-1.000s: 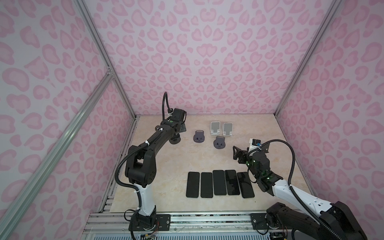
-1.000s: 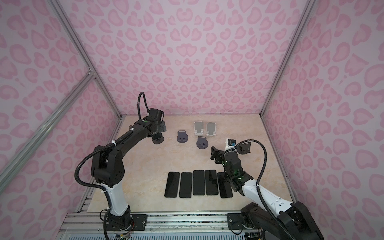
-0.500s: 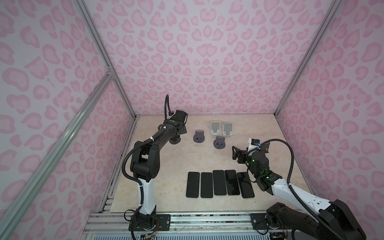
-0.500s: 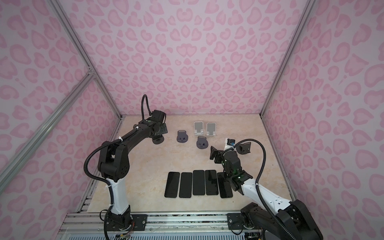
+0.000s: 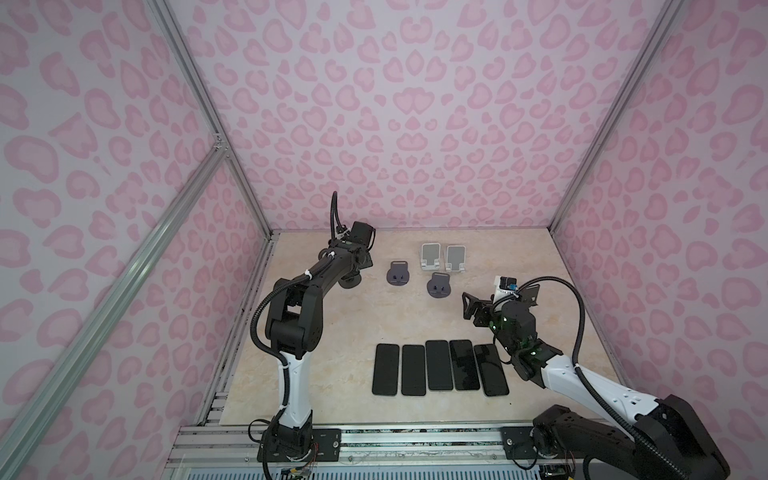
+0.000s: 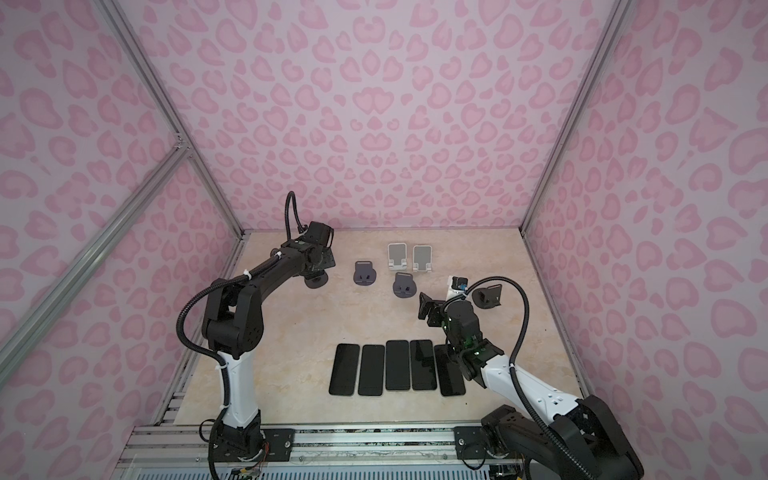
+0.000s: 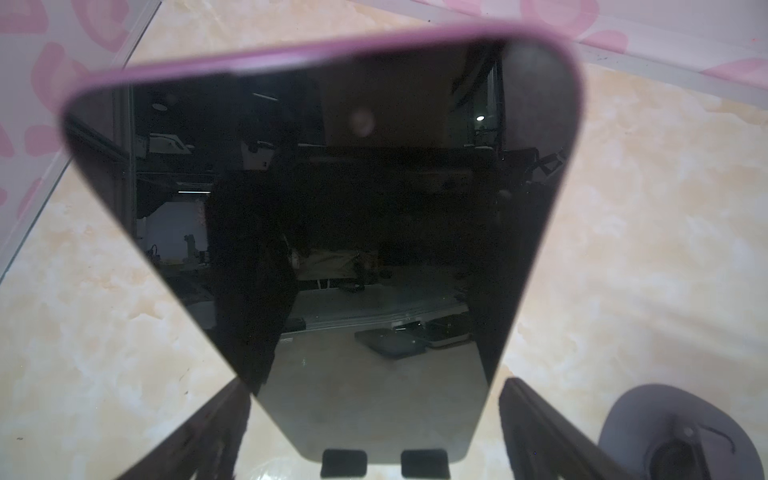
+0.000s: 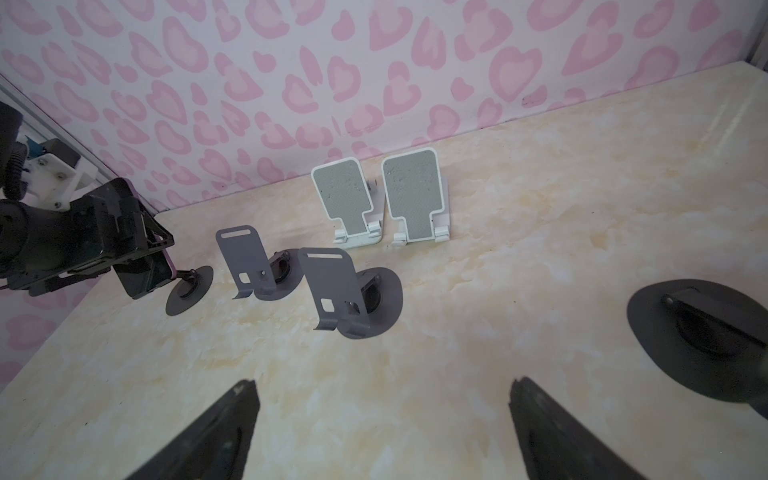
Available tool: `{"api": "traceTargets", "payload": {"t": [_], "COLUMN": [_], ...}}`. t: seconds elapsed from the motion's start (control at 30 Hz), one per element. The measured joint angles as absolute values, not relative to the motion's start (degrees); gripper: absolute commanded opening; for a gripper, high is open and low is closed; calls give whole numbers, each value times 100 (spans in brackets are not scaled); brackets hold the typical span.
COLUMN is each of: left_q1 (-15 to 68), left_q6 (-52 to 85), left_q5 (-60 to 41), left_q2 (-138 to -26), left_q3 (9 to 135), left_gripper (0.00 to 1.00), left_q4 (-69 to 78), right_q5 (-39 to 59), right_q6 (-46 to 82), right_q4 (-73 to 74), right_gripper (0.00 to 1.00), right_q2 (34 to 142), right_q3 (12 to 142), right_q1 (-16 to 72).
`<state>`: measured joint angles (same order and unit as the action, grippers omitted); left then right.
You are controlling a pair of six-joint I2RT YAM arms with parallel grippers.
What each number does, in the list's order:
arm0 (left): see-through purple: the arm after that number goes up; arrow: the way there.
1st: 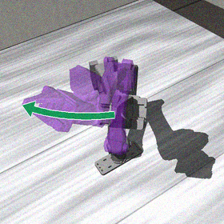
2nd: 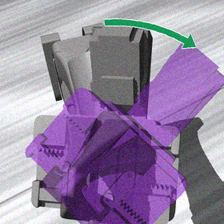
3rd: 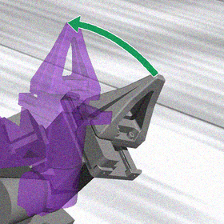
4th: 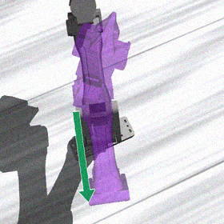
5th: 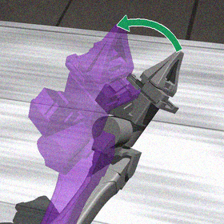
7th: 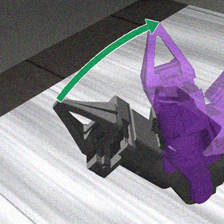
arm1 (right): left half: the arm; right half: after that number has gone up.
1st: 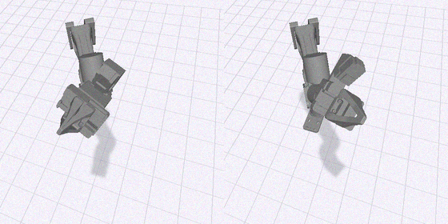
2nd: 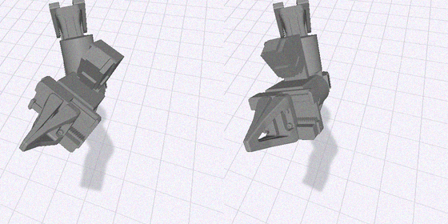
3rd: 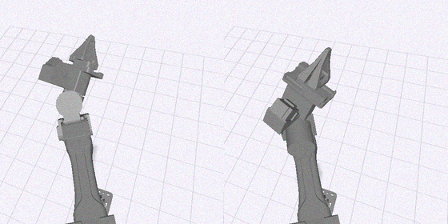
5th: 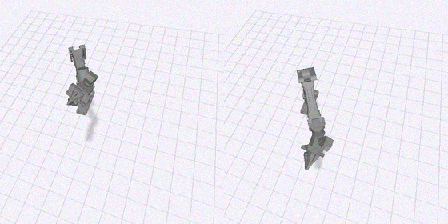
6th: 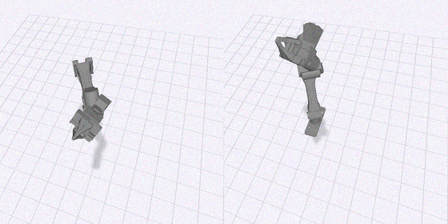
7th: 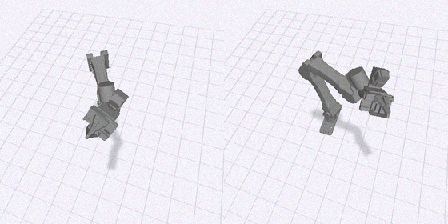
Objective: Remove the phone from the phone stand
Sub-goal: 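Position left gripper fingers around the pink-edged phone on its stand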
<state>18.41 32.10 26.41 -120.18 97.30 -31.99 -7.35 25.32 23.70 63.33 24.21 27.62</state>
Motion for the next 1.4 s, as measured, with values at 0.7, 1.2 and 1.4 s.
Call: {"api": "traceTargets", "payload": {"t": [0.7,1.2,1.4], "left_q1": [1800,1798,1935], "left_q6": [3135,2799,2781], "left_q5": [2818,2427,2213], "left_q2": [-11968,-10733,-9561], "left_q3": [9371,8545,7695], "left_gripper": [67,59,54], "left_q4": [-2547,-2440,-2287], "right_q5": [-639,-596,-596], "right_q6": [2532,2532,2532], "right_q4": [2370,2375,2375], "right_gripper": [96,95,95], "right_q2": [6335,6386,6399], "right_q3": [2421,2421,2421], "right_q1": [2759,2775,2781]}}
